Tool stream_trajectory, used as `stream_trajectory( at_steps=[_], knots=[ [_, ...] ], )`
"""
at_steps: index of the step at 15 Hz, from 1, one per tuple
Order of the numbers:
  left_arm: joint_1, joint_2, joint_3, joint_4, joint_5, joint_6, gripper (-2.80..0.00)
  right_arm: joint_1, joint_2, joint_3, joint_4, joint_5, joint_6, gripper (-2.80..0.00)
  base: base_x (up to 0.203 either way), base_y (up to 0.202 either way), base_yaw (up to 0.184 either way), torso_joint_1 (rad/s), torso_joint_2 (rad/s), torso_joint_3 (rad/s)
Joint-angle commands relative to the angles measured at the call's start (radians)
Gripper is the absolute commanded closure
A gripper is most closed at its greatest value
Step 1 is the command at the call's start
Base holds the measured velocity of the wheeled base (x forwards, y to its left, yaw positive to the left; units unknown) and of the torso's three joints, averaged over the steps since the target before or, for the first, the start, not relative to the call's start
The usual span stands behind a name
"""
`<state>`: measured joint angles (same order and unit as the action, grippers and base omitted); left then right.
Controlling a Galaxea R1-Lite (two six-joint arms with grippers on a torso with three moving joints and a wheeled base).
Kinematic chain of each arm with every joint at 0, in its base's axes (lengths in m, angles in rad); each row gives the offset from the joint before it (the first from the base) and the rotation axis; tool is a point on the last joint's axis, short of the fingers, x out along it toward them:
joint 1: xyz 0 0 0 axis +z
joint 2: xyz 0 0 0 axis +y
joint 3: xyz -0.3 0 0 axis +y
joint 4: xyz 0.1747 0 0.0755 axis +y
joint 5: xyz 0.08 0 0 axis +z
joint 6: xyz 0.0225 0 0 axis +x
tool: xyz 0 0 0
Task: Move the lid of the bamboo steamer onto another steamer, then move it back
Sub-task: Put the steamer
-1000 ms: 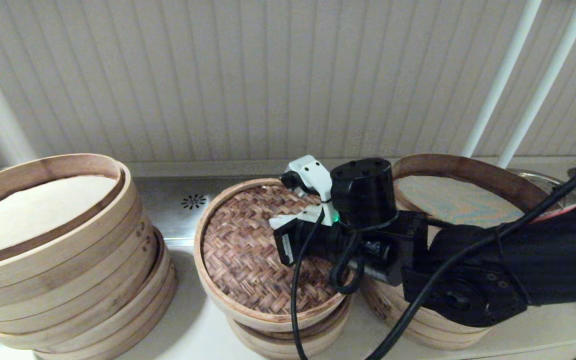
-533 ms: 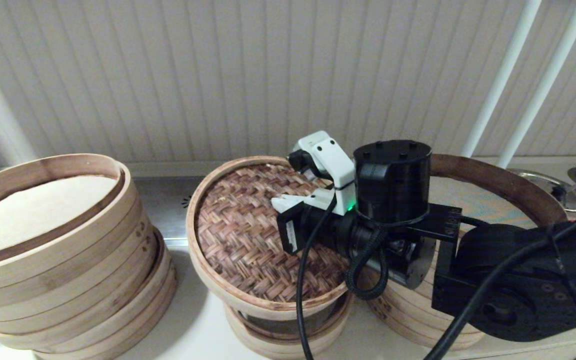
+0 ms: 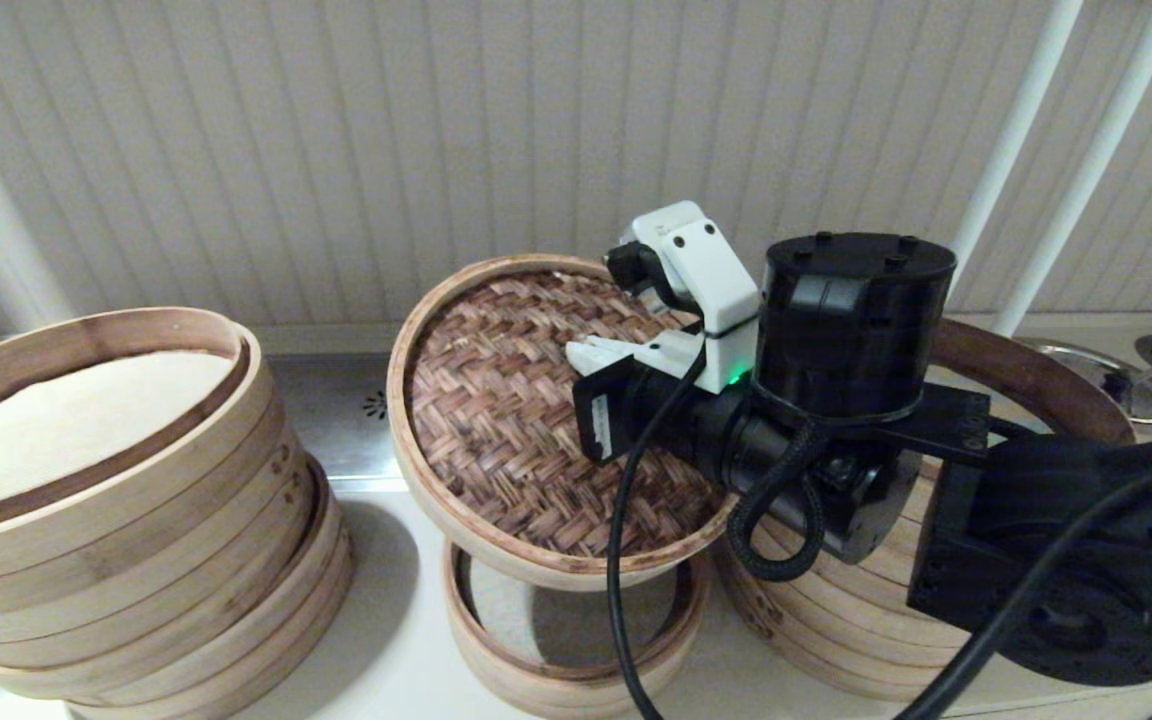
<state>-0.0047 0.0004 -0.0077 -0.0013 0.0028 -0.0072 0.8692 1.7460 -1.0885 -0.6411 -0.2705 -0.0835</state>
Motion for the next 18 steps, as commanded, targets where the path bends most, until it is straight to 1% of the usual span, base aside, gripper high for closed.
stream_trajectory(
  at_steps=[1,5,9,10,11,12,13,16,17,18],
  knots=[
    [0.000,0.000,0.000,0.000,0.000,0.000,0.00,-0.006,-0.032,-0.012,0.001,-0.004,-0.009,0.00,0.000,0.000,0.000,0.000,0.00,0.000],
    [0.000,0.000,0.000,0.000,0.000,0.000,0.00,-0.012,-0.065,-0.030,0.004,-0.010,-0.013,0.00,0.000,0.000,0.000,0.000,0.00,0.000],
    [0.000,0.000,0.000,0.000,0.000,0.000,0.00,-0.053,-0.102,-0.071,0.011,-0.024,-0.015,0.00,0.000,0.000,0.000,0.000,0.00,0.000],
    [0.000,0.000,0.000,0.000,0.000,0.000,0.00,-0.073,-0.105,-0.072,0.016,-0.025,-0.016,0.00,0.000,0.000,0.000,0.000,0.00,0.000],
    [0.000,0.000,0.000,0.000,0.000,0.000,0.00,-0.100,-0.110,-0.075,0.014,-0.031,-0.033,0.00,0.000,0.000,0.000,0.000,0.00,0.000],
    [0.000,0.000,0.000,0.000,0.000,0.000,0.00,-0.109,-0.117,-0.083,0.009,-0.052,-0.054,0.00,0.000,0.000,0.000,0.000,0.00,0.000],
    [0.000,0.000,0.000,0.000,0.000,0.000,0.00,-0.114,-0.136,-0.088,0.010,-0.061,-0.056,0.00,0.000,0.000,0.000,0.000,0.00,0.000],
    [0.000,0.000,0.000,0.000,0.000,0.000,0.00,-0.169,-0.196,-0.104,0.019,-0.065,-0.059,0.00,0.000,0.000,0.000,0.000,0.00,0.000],
    [0.000,0.000,0.000,0.000,0.000,0.000,0.00,-0.173,-0.200,-0.107,0.022,-0.065,-0.059,0.00,0.000,0.000,0.000,0.000,0.00,0.000],
    [0.000,0.000,0.000,0.000,0.000,0.000,0.00,-0.206,-0.209,-0.113,0.027,-0.064,-0.062,0.00,0.000,0.000,0.000,0.000,0.00,0.000]
  ],
)
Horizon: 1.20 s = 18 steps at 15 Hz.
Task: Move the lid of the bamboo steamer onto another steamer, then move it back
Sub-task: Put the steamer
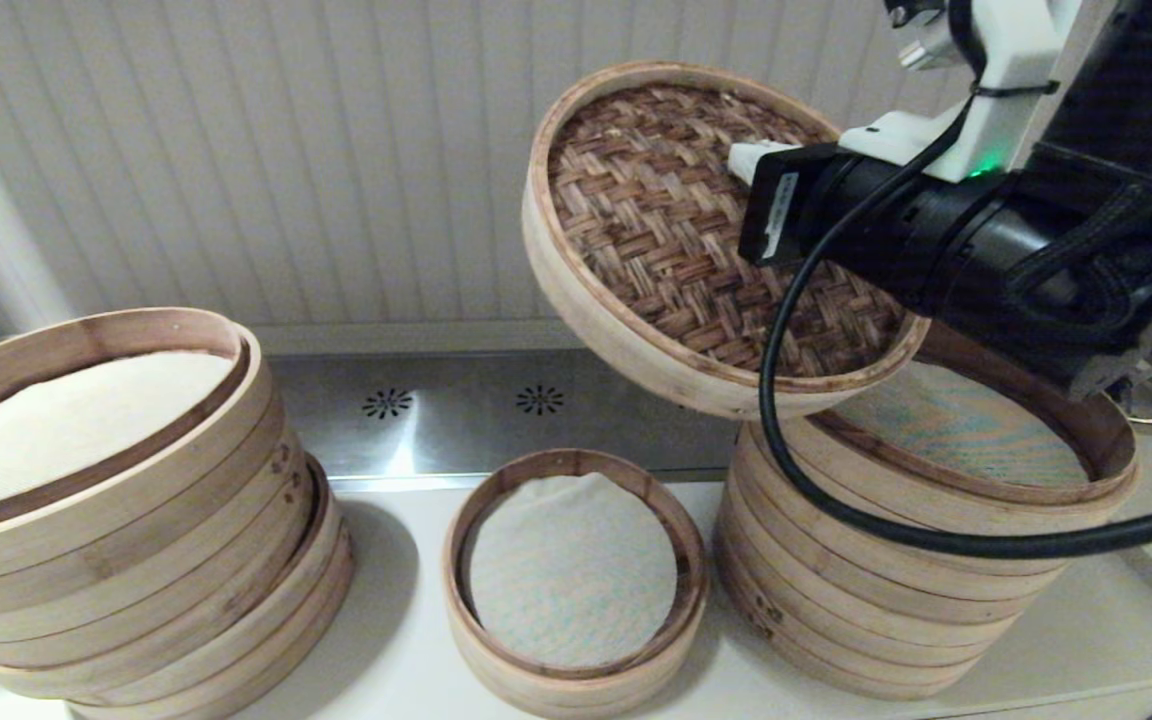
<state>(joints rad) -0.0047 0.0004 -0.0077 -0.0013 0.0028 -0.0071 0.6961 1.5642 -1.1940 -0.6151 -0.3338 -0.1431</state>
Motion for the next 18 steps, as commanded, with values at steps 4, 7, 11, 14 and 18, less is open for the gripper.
stream_trajectory(
  at_steps=[4,7,11,14,18],
  knots=[
    [0.000,0.000,0.000,0.000,0.000,-0.001,0.00,-0.202,-0.034,-0.054,0.059,0.018,-0.007,0.00,0.000,0.000,0.000,0.000,0.00,0.000],
    [0.000,0.000,0.000,0.000,0.000,-0.001,0.00,-0.248,-0.028,-0.088,0.153,0.044,-0.006,0.00,0.000,0.000,0.000,0.000,0.00,0.000],
    [0.000,0.000,0.000,0.000,0.000,-0.001,0.00,-0.389,-0.013,-0.126,0.278,0.094,0.001,0.00,0.000,0.000,0.000,0.000,0.00,0.000],
    [0.000,0.000,0.000,0.000,0.000,-0.001,0.00,-0.408,-0.008,-0.140,0.358,0.095,0.002,0.00,0.000,0.000,0.000,0.000,0.00,0.000],
    [0.000,0.000,0.000,0.000,0.000,-0.001,0.00,-0.458,-0.015,-0.188,0.571,0.116,0.004,0.00,0.000,0.000,0.000,0.000,0.00,0.000]
  ],
)
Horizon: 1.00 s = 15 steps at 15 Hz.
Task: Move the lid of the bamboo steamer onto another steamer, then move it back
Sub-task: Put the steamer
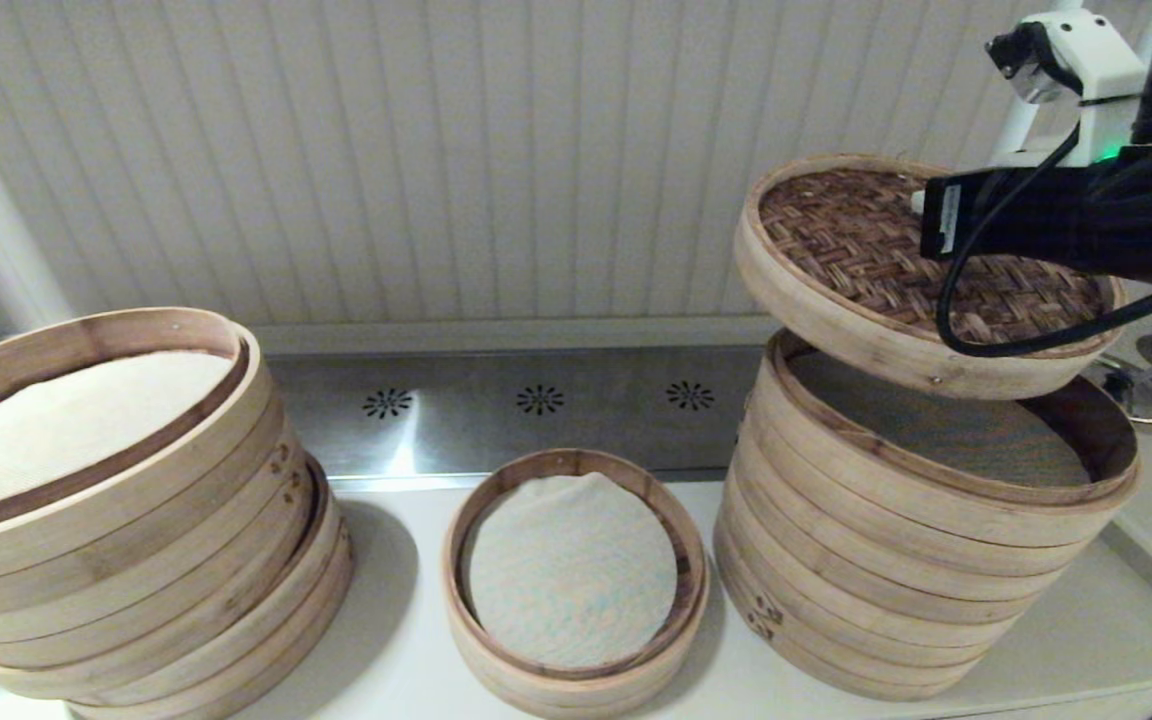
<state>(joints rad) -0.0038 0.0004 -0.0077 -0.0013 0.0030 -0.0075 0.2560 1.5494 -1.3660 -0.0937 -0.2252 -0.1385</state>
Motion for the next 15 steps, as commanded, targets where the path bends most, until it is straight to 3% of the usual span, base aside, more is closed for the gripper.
stream_trajectory(
  at_steps=[1,6,10,15],
  knots=[
    [-0.001,0.000,0.000,0.000,0.000,0.000,0.00,-0.033,-0.002,-0.023,0.088,0.022,-0.001,0.00,0.000,0.000,0.000,0.000,0.00,0.000],
    [-0.001,0.000,0.000,0.000,0.000,0.000,0.00,-0.064,-0.002,-0.054,0.206,0.061,-0.001,0.00,0.000,0.000,0.000,0.000,0.00,0.000],
    [-0.001,0.000,0.000,0.000,0.000,0.000,0.00,-0.093,-0.009,-0.065,0.302,0.144,-0.001,0.00,0.000,0.000,0.000,0.000,0.00,0.000],
    [-0.001,0.000,0.000,0.000,0.000,0.000,0.00,-0.107,-0.003,-0.044,0.321,0.172,-0.006,0.00,0.000,0.000,0.000,0.000,0.00,0.000]
  ],
)
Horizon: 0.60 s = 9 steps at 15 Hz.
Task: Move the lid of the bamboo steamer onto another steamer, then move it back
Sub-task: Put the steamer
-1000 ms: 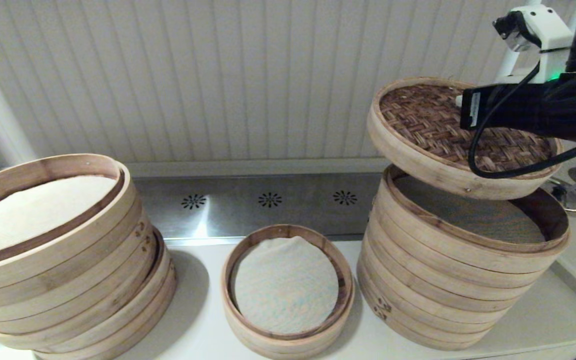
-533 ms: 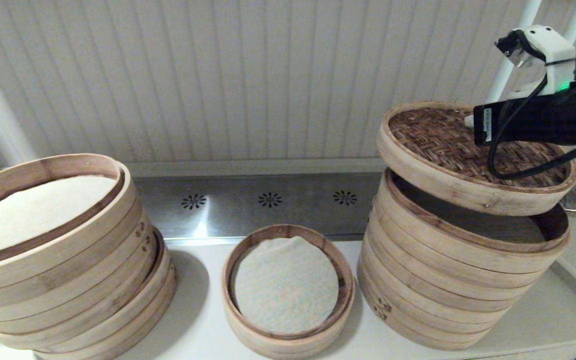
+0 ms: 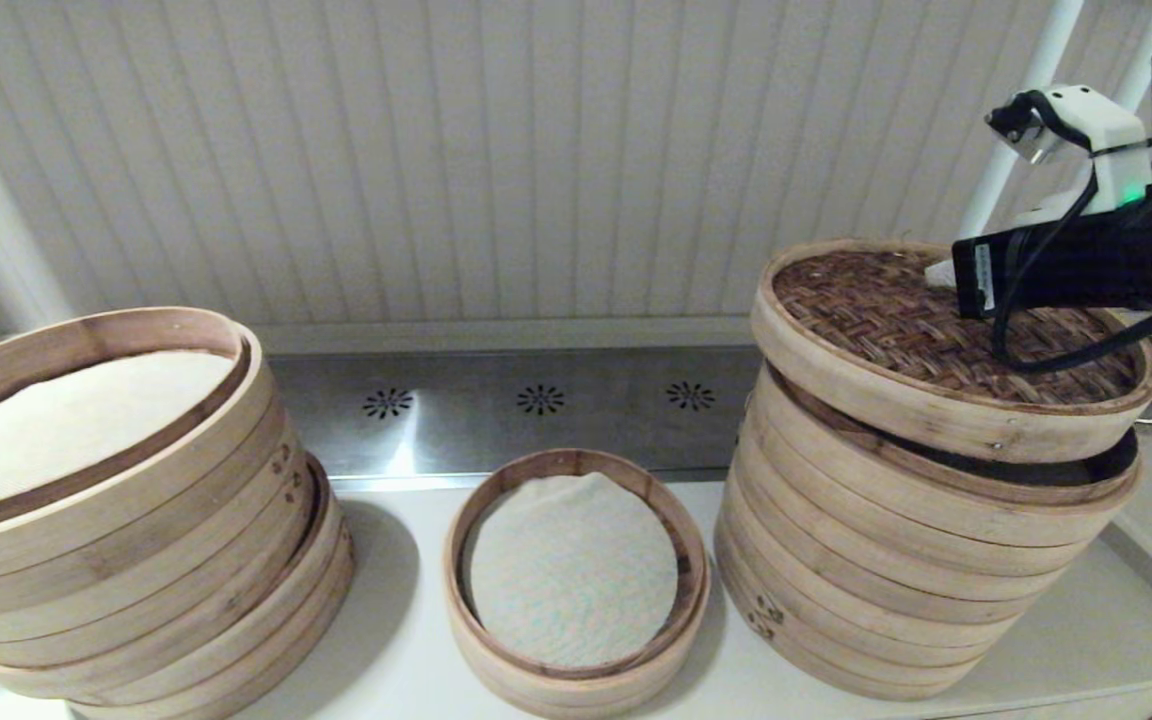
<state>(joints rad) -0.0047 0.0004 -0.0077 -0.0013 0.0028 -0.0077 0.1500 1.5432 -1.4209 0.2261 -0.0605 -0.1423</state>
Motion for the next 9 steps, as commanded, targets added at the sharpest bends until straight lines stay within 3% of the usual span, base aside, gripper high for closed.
stream_trajectory(
  at_steps=[1,9],
  knots=[
    [0.000,0.000,0.000,0.000,0.000,0.000,0.00,-0.002,0.004,0.017,0.001,0.024,-0.002,0.00,0.000,0.000,0.000,0.000,0.00,0.000],
    [0.000,0.000,0.000,0.000,0.000,0.000,0.00,-0.032,0.048,0.028,0.001,0.036,-0.008,0.00,0.000,0.000,0.000,0.000,0.00,0.000]
  ],
)
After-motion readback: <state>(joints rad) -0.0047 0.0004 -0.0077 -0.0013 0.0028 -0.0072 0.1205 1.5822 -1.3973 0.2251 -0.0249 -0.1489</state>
